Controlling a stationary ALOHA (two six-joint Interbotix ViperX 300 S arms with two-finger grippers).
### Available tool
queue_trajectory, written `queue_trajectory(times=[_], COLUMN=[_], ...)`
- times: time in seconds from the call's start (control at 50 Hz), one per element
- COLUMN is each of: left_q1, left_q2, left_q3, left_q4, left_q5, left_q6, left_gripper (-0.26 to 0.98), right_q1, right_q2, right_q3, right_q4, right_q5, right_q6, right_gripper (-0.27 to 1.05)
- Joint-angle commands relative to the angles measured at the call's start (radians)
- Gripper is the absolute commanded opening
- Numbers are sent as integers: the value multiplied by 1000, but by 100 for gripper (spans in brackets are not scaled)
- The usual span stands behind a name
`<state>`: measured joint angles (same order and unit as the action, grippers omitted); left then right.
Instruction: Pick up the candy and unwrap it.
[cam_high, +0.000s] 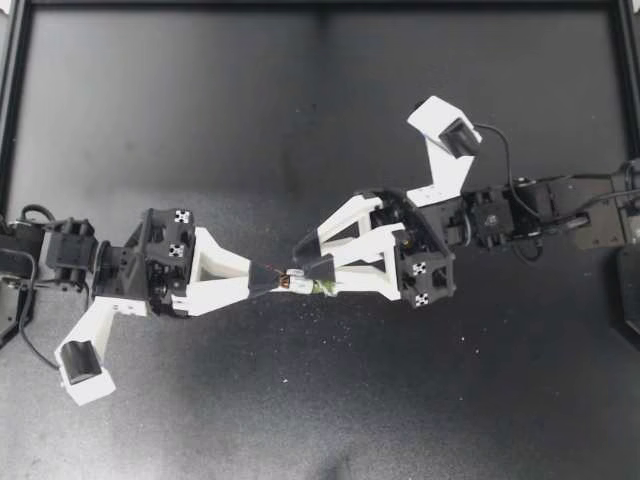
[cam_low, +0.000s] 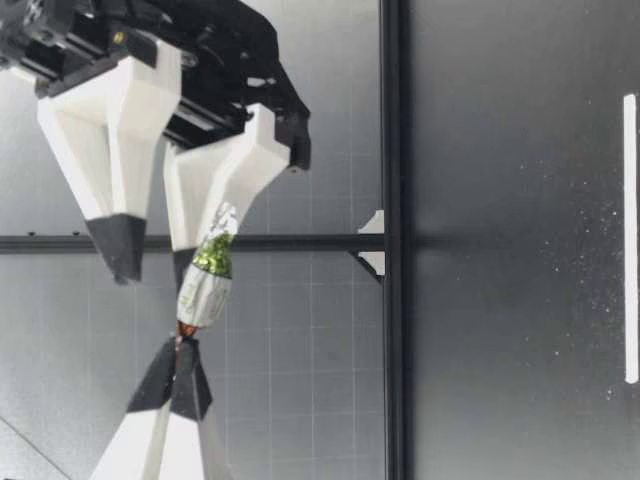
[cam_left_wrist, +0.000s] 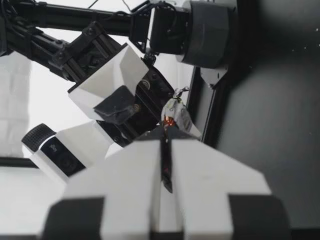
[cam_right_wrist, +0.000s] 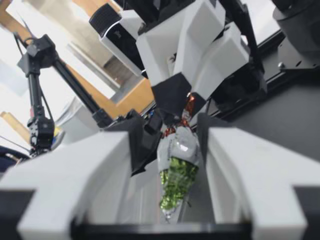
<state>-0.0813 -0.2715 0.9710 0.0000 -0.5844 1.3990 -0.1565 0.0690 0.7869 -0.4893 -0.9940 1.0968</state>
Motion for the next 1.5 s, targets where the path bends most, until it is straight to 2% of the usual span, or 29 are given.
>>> queue_trajectory(times=[0.0,0.36,0.56,0.7,0.8,1.04,1.1,1.2,1.34,1.38,1.48], left_q1=[-2,-2,-2,0,0,0,0,0,0,0,-2], left_q2=[-20,-23,-29,-31,-31,-34,-37,-44,-46,-48,-44], left_q3=[-11,-9,-6,-6,-2,25,31,38,44,46,58], left_q4=[-2,-2,-6,-18,-31,-78,-78,-80,-91,-101,-158], left_q5=[-11,-11,-11,-11,-12,-46,-49,-51,-51,-51,-51], left_q6=[-2,0,3,20,21,-41,-80,-150,-255,-288,-423], left_gripper=[-15,-15,-15,-15,-15,-12,-8,6,47,55,57], right_q1=[-9,-9,-9,-15,-26,-44,-48,-48,-48,-48,-48], right_q2=[-5,6,5,3,-6,-25,-31,-46,-61,-64,-77], right_q3=[-26,-29,-26,-29,-28,-32,-34,-40,-51,-54,-61], right_q4=[-9,-28,-38,-46,-44,-46,-46,-46,-48,-48,-48], right_q5=[-8,9,38,60,67,107,121,150,198,216,265], right_q6=[3,28,26,25,23,3,-14,-37,-51,-66,-112], right_gripper=[52,48,23,-1,-14,-18,-18,-18,-18,-18,-18])
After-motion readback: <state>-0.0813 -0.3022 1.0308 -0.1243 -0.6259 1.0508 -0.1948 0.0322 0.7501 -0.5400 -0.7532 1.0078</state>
